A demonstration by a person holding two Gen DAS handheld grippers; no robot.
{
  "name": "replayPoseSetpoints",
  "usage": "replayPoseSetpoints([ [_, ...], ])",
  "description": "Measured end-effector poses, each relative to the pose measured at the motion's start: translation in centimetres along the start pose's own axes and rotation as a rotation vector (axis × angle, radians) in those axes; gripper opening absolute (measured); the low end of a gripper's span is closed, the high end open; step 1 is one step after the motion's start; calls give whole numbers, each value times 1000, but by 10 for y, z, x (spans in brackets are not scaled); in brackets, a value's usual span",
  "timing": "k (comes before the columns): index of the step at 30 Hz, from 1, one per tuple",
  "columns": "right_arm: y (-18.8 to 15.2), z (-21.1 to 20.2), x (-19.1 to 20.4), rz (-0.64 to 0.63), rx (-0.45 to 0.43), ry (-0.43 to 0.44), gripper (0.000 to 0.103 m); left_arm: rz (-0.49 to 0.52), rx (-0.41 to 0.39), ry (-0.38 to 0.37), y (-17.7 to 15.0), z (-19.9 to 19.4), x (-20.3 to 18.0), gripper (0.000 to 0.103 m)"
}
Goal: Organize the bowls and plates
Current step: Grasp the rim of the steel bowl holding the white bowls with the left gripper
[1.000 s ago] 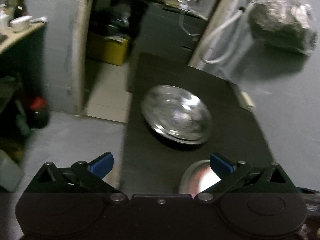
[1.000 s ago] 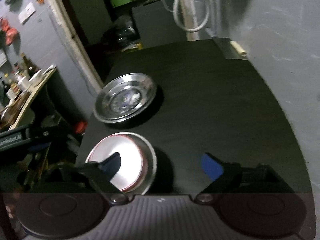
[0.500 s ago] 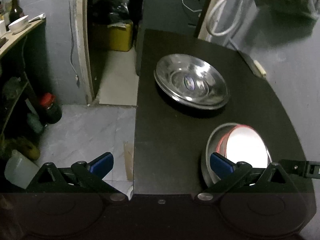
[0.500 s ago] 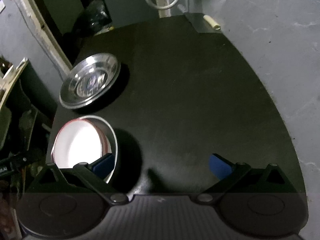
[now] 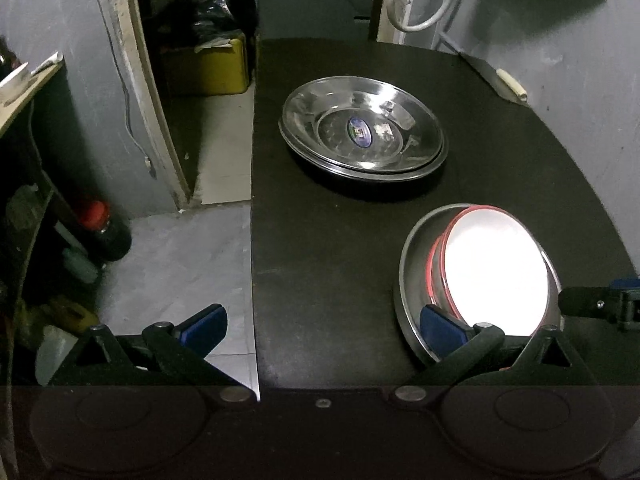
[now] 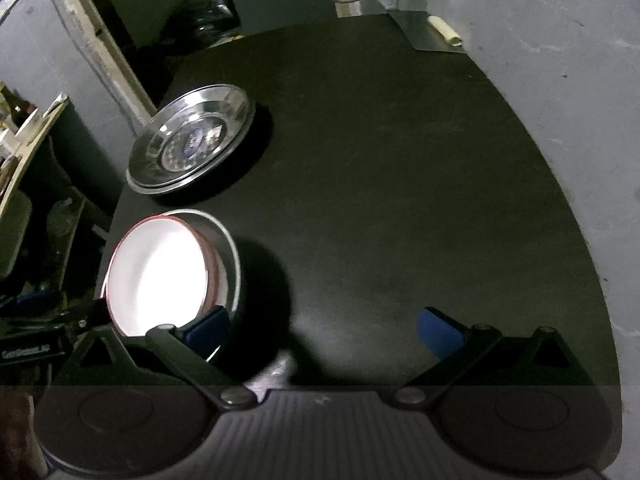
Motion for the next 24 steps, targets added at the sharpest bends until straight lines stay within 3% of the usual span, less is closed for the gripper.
replayPoseSetpoints([
  [11,0,7,20,-140,-32,-35,102,47,37,50,1,9,-14,100],
  [14,1,4,23,-158,-47,-23,94,39,34,39,1,9,-15,96],
  [20,2,-1,30,-187,-60,49,65,-6,24,-62,1,6,-10,71],
  [24,2,-1,34,-200,-59,96,44,-42,9,-154,0,4,-11,39],
])
Point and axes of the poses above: each gripper's, at about its wrist camera, not at the fingertips, and z roughly the way its jaws point, x to its left, y to its top, the point moved 2 cm from there along z, roughly the way its jaws point, and after that the axes turned 6 degrees about -y, right-handed, at the moved point
